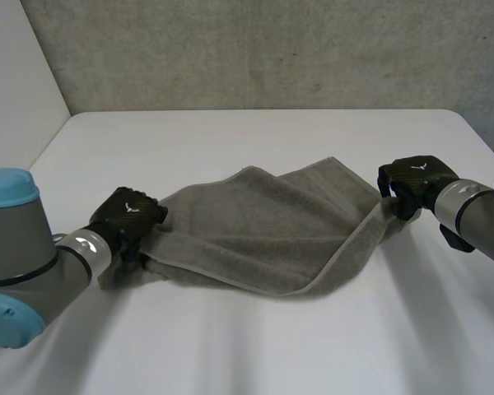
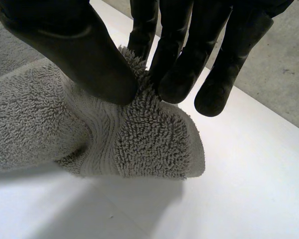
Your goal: Fold the towel.
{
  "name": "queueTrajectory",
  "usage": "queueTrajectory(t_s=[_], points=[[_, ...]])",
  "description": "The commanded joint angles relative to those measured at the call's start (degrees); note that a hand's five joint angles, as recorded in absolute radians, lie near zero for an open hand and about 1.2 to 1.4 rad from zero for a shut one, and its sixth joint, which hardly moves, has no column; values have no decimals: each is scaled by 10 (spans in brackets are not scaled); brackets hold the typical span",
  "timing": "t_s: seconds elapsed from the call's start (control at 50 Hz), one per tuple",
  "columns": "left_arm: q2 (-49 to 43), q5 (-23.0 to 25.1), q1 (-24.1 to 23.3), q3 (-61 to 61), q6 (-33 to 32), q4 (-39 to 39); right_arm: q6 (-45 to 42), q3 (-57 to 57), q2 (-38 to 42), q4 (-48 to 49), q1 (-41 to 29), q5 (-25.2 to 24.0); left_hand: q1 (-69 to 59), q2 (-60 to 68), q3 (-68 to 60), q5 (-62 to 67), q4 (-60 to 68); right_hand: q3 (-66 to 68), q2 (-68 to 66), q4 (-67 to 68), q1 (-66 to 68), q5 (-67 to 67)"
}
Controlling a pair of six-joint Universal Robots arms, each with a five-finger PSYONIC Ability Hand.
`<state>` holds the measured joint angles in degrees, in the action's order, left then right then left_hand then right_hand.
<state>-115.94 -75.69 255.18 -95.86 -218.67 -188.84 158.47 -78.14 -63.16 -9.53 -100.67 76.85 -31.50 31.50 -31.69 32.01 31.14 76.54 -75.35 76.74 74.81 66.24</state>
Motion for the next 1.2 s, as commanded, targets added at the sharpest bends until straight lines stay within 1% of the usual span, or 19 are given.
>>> queueTrajectory(t_s=[0.02,0.12,0.16,0.18,0.22,0.24,0.26,0.4,0.46,0.5,0.54,0.64,0.72,0.76,0.82,1.0,1.1,1.16,1.2], points=[[-13,-7,-18,19,7,0,-1,-4,1,7,0,-2,14,-14,16,-119,-11,35,-46,33,52,38],[-15,-7,-24,23,7,0,-1,-5,4,8,0,-2,-26,26,-24,-79,30,35,-46,33,52,38],[-24,-7,-27,28,7,2,-1,-4,5,8,0,-2,-130,130,-128,25,133,35,-46,33,52,38],[-24,-7,-27,28,7,2,-1,-4,5,8,0,-2,-130,130,-128,25,134,35,-46,33,52,38],[-31,-5,-27,33,7,3,-1,-4,5,8,0,-2,-371,371,-369,266,375,35,-46,33,52,38],[-31,-5,-27,33,7,3,-1,-4,5,8,0,-2,-373,372,-371,267,376,35,-46,33,52,38],[-32,-5,-27,38,7,3,-1,-3,5,8,1,-2,-484,484,-482,379,487,35,-46,33,52,38],[-13,-9,-27,57,18,1,0,9,-7,7,8,-4,-485,485,-483,380,489,35,-46,33,52,38],[25,-13,-25,63,49,3,0,26,-35,-1,8,-2,-485,485,-483,380,489,35,-46,33,52,38],[61,-17,-23,64,76,5,0,37,-101,-15,9,-3,-485,485,-483,380,489,35,-46,33,52,38],[132,-23,-19,64,138,7,0,44,-130,-29,10,-4,-485,485,-483,380,489,35,-46,33,52,38],[230,-19,-11,68,221,12,-25,73,-212,-91,49,-27,-485,485,-483,380,489,35,-46,33,52,38],[284,-15,1,76,249,48,-42,92,-256,-142,77,-62,-485,485,-483,380,489,35,-46,33,52,38],[312,-13,13,98,255,108,-47,125,-282,-180,97,-95,-485,485,-483,380,489,35,-46,33,52,38],[328,-13,17,122,257,164,-48,163,-292,-212,120,-114,-485,485,-483,380,489,35,-46,33,52,38],[324,-12,30,168,256,241,-80,267,-271,-300,161,-137,-485,485,-483,380,489,35,-46,33,52,38],[286,-10,48,173,256,255,-173,275,-159,-334,140,-126,-485,485,-483,380,489,35,-46,33,52,38],[227,-11,49,177,256,255,-201,274,-130,-336,125,-116,-485,485,-483,380,489,35,-46,33,52,38],[162,-14,38,202,256,260,-235,274,-78,-338,82,-78,-485,485,-483,380,489,35,-46,33,52,38]])
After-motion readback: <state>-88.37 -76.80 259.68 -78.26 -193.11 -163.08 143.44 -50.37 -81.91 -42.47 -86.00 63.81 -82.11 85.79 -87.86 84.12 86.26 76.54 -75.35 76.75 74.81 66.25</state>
